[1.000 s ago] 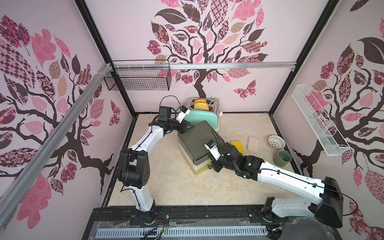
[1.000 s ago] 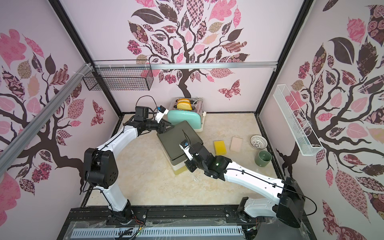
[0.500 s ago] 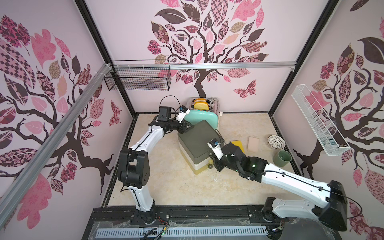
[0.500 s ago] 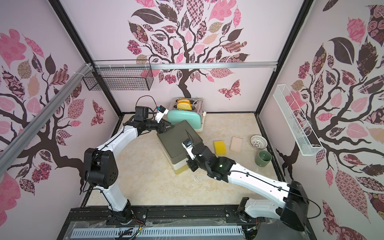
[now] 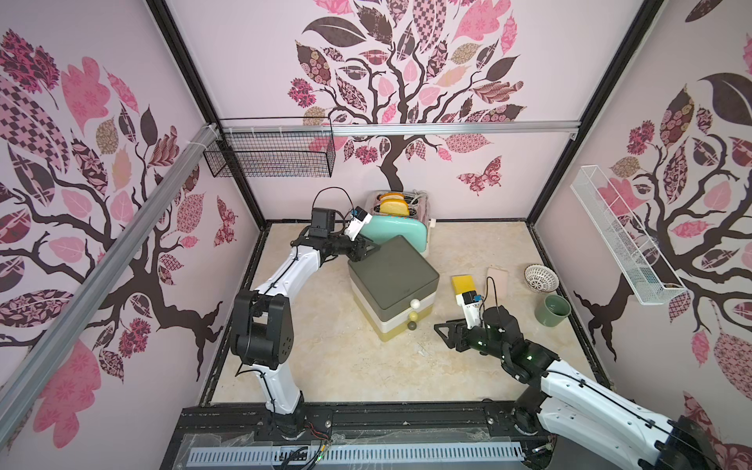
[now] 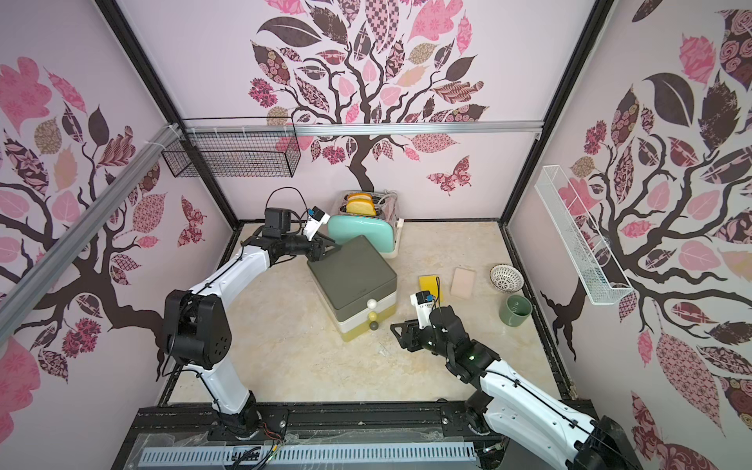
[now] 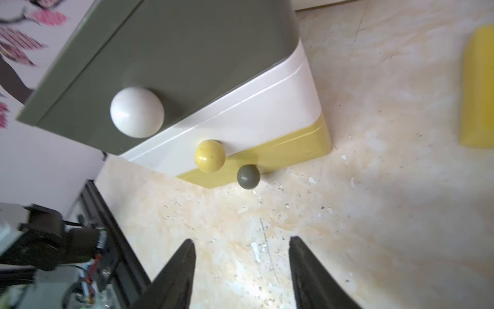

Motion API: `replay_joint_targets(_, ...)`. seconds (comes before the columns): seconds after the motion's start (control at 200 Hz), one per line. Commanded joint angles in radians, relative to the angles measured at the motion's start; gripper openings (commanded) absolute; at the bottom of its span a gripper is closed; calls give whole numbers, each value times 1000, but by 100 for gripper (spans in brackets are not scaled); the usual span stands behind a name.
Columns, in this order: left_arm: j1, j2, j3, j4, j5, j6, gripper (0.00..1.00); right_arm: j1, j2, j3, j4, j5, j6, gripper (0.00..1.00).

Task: Take the sponge out of the drawer
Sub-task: Close the drawer in the storage box, then open the drawer in the storage box.

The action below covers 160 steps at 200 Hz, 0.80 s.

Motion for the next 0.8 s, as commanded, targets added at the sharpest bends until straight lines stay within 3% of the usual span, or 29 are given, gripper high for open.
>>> replay_joint_targets(0.0, -3, 41, -31, -78, -23, 19, 43, -16, 26, 2, 268, -136, 113, 66)
replay_joint_targets(0.23, -2, 37, -33, -77, -22, 17, 43, -32, 221, -47, 549, -190, 201, 68)
replay_joint_targets(0.795, -3, 42, -32, -76, -18, 14, 43, -45, 494, -83, 852, -183, 250, 63)
